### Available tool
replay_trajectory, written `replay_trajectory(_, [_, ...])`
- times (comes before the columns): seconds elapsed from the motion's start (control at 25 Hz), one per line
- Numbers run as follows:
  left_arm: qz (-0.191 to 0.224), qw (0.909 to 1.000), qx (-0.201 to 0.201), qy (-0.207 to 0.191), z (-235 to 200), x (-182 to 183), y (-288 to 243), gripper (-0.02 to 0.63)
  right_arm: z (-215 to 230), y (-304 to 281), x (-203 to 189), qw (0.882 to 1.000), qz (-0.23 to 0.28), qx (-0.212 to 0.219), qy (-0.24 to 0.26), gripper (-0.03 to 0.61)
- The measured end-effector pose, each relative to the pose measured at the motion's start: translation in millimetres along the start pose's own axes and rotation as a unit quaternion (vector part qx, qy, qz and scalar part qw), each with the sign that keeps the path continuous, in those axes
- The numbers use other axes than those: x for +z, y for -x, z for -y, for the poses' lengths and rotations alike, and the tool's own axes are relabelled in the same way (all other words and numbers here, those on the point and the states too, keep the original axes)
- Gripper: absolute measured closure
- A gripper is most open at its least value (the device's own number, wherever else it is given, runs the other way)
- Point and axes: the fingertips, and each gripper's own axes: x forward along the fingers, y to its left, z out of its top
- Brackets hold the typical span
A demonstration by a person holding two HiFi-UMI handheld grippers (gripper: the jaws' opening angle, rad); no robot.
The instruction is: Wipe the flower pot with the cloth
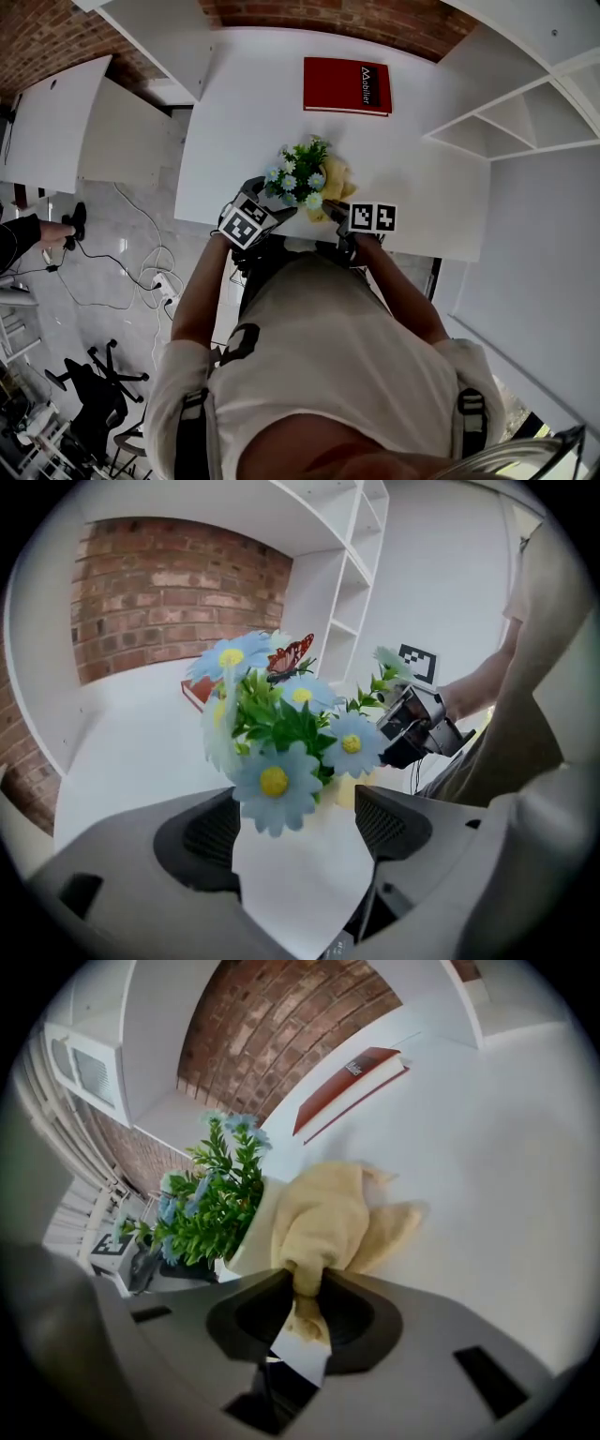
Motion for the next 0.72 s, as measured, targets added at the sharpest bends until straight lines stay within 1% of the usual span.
replay_trajectory(0.08, [-0.004, 0.9998, -0.005, -0.020, -2, 6, -3, 0.245, -1, 2, 0, 1.000, -0.001, 0.002, -0.001, 0.482])
replay_trajectory(0.12, [-0.006, 0.9997, -0.008, -0.022, 0, 8, -4, 0.245, -3, 3, -1, 1.000, -0.003, 0.003, 0.003, 0.482])
replay_trajectory(0.24, [-0.007, 0.9998, -0.009, -0.017, 6, 8, -7, 0.247, -15, 12, 3, 1.000, 0.001, 0.018, 0.016, 0.482])
replay_trajectory(0.36, [-0.006, 0.9999, -0.005, -0.012, 14, -1, -12, 0.247, -37, 25, 18, 0.998, 0.022, 0.048, 0.026, 0.482])
replay_trajectory(0.44, [-0.005, 0.9999, -0.007, -0.006, 22, -6, -15, 0.245, -48, 33, 28, 0.997, 0.034, 0.061, 0.036, 0.480])
replay_trajectory(0.6, [-0.015, 0.9997, -0.017, -0.010, 42, -10, -13, 0.245, -59, 41, 38, 0.995, 0.052, 0.069, 0.046, 0.480])
replay_trajectory(0.72, [-0.021, 0.9996, -0.017, -0.010, 53, -15, -10, 0.247, -56, 38, 38, 0.995, 0.062, 0.073, 0.041, 0.480])
